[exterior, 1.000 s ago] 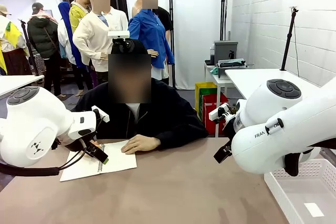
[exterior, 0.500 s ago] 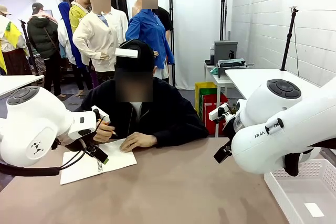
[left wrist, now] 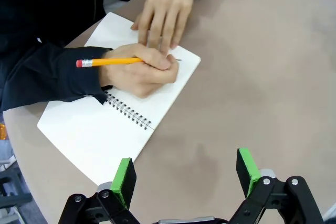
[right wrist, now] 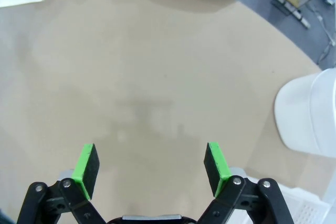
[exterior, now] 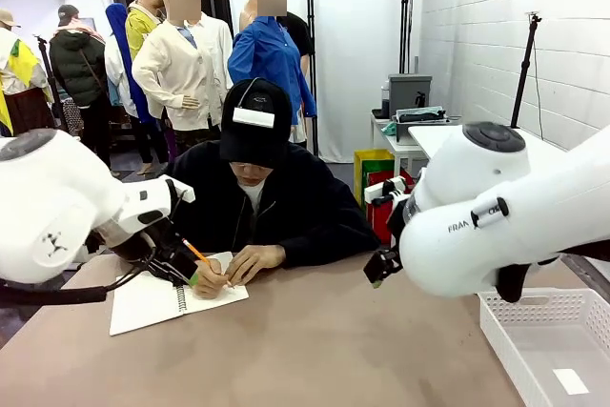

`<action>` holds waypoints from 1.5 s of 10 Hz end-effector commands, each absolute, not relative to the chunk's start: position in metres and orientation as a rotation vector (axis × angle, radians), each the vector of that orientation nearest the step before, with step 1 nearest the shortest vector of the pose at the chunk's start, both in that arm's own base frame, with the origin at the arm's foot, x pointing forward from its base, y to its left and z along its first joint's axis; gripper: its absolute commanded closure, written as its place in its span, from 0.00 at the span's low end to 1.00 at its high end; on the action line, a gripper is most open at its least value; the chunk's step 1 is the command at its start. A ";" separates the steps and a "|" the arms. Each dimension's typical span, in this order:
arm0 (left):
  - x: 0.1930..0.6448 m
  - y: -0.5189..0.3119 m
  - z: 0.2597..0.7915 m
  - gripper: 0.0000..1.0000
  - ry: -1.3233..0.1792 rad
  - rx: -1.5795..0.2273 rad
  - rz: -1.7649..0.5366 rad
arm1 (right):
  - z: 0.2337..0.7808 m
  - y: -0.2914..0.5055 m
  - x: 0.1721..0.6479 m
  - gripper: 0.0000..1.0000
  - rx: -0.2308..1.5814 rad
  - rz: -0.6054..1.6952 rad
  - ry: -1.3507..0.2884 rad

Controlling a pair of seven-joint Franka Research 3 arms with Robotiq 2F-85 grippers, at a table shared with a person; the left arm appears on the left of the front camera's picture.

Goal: Sort the paper based on its condition.
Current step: If a person hands you a paper, place it in the Organizing basket , and if it's crumpled, put it in the Trash can.

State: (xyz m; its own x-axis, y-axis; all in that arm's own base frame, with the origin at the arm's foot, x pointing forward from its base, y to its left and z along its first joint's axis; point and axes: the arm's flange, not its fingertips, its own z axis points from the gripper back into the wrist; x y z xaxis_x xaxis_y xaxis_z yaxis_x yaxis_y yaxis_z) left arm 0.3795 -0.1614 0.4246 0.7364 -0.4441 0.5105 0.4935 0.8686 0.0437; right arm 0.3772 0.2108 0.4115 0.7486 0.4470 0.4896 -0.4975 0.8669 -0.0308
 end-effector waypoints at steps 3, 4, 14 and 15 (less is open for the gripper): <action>0.353 -0.157 0.499 0.00 -0.511 -0.208 -0.605 | 0.477 0.229 0.351 0.00 0.131 0.637 -0.428; 0.348 -0.158 0.520 0.00 -0.518 -0.217 -0.646 | 0.499 0.230 0.343 0.00 0.144 0.660 -0.440; 0.318 -0.110 0.608 0.00 -0.611 -0.261 -0.630 | 0.667 0.144 0.287 0.00 0.266 0.763 -0.713; 0.309 -0.103 0.611 0.00 -0.635 -0.243 -0.609 | 0.670 0.137 0.286 0.00 0.272 0.752 -0.726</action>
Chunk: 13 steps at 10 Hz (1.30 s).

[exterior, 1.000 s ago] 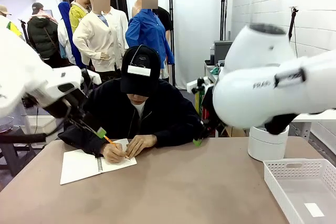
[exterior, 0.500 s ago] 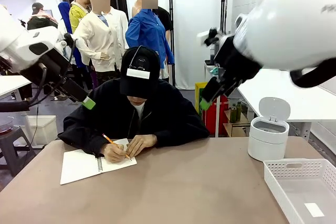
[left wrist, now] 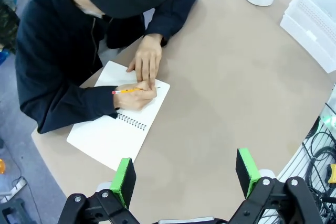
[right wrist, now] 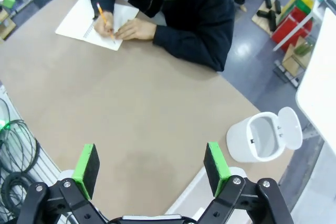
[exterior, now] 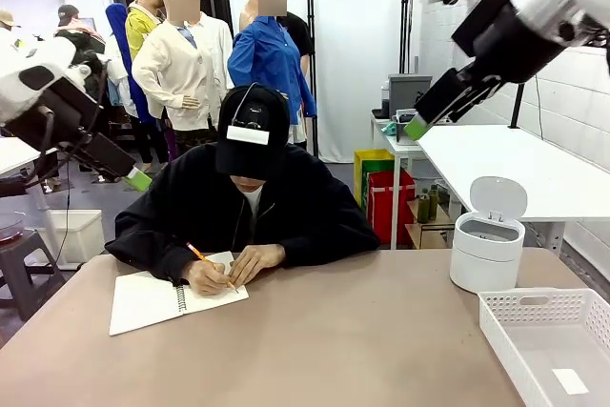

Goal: Sort the paper based on its condition.
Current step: If a person hands you a paper, place it in the Organizing basket , and if it's crumpled, put it in the Trash can.

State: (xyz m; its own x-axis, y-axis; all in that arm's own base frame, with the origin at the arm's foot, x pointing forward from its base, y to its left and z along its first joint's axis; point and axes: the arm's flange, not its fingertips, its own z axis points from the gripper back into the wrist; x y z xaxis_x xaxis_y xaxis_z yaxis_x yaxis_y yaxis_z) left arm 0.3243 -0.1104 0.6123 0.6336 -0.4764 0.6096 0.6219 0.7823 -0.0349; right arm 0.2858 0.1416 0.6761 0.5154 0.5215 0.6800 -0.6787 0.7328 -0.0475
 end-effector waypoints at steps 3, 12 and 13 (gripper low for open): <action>0.296 -0.094 0.616 0.00 -0.682 -0.257 -0.580 | 0.663 0.128 0.298 0.00 0.243 0.735 -0.694; 0.318 -0.128 0.644 0.00 -0.719 -0.252 -0.628 | 0.629 0.130 0.320 0.00 0.229 0.802 -0.679; 0.320 -0.127 0.640 0.00 -0.712 -0.258 -0.636 | 0.629 0.133 0.320 0.00 0.238 0.804 -0.717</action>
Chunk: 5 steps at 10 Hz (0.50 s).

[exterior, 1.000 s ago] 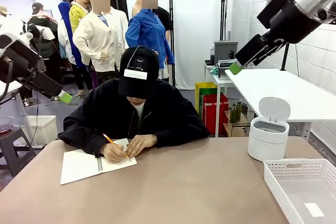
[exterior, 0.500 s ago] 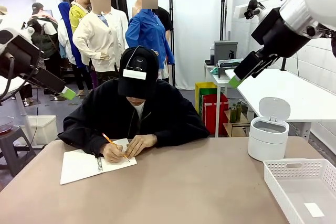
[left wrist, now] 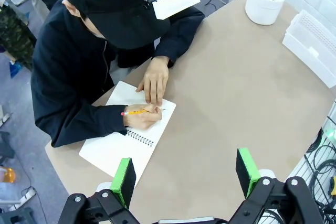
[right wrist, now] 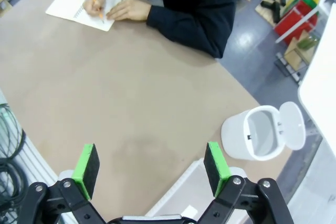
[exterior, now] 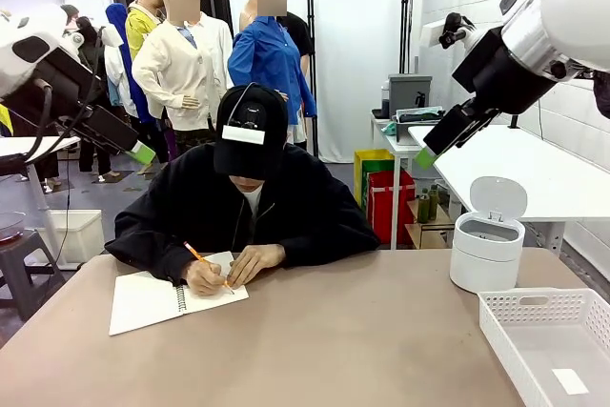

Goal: Sort the paper based on its condition.
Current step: If a person hands you a paper, place it in the Organizing basket , and if it's crumpled, put it in the Trash can.

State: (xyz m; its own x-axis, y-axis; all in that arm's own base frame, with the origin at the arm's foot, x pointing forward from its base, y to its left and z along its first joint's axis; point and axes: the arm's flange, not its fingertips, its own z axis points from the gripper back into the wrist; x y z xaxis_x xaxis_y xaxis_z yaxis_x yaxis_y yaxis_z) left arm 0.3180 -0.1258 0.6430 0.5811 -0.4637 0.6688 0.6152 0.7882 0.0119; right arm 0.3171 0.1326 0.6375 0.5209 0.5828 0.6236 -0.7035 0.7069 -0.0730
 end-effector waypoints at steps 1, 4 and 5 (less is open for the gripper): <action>0.317 -0.125 0.644 0.00 -0.711 -0.232 -0.636 | 0.636 0.132 0.317 0.00 0.198 0.773 -0.650; 0.317 -0.125 0.644 0.00 -0.711 -0.232 -0.636 | 0.636 0.132 0.317 0.00 0.198 0.773 -0.650; 0.317 -0.125 0.644 0.00 -0.711 -0.232 -0.636 | 0.636 0.132 0.317 0.00 0.198 0.773 -0.650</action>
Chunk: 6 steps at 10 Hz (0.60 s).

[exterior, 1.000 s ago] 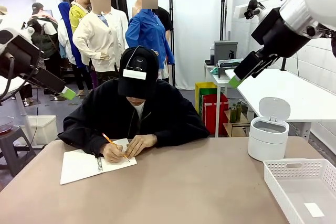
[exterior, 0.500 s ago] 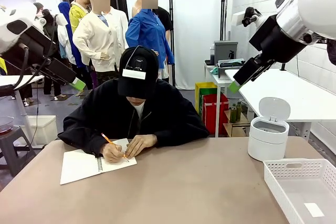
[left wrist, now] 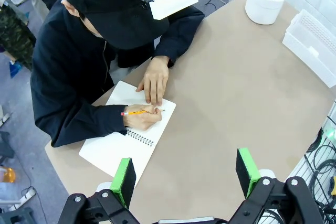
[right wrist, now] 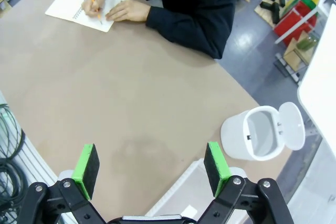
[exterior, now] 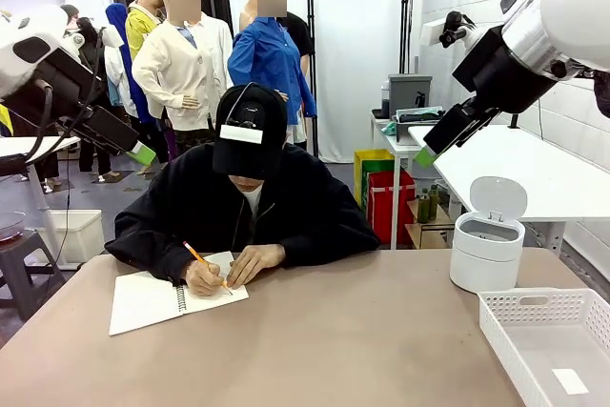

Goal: Sort the paper based on its condition.
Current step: If a person hands you a paper, place it in the Organizing basket , and if it's crumpled, put it in the Trash can.

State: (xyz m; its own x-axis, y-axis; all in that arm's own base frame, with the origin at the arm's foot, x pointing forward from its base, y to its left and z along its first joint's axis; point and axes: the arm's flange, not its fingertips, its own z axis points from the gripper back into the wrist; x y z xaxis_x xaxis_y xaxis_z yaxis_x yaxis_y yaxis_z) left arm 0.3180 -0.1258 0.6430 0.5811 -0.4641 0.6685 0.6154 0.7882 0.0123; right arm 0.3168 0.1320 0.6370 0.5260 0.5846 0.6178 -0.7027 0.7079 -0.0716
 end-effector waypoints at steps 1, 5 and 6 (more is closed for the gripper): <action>0.317 -0.125 0.644 0.00 -0.711 -0.232 -0.636 | 0.636 0.132 0.317 0.00 0.198 0.773 -0.650; 0.317 -0.125 0.644 0.00 -0.711 -0.232 -0.636 | 0.636 0.132 0.317 0.00 0.198 0.773 -0.650; 0.317 -0.125 0.644 0.00 -0.711 -0.232 -0.636 | 0.636 0.132 0.317 0.00 0.198 0.773 -0.650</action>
State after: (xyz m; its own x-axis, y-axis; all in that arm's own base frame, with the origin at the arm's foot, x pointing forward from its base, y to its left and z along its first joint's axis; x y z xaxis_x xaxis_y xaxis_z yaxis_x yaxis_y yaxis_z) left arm 0.3179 -0.1258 0.6431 0.5810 -0.4641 0.6686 0.6154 0.7882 0.0123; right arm 0.3168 0.1320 0.6368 0.5266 0.5849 0.6169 -0.7027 0.7079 -0.0713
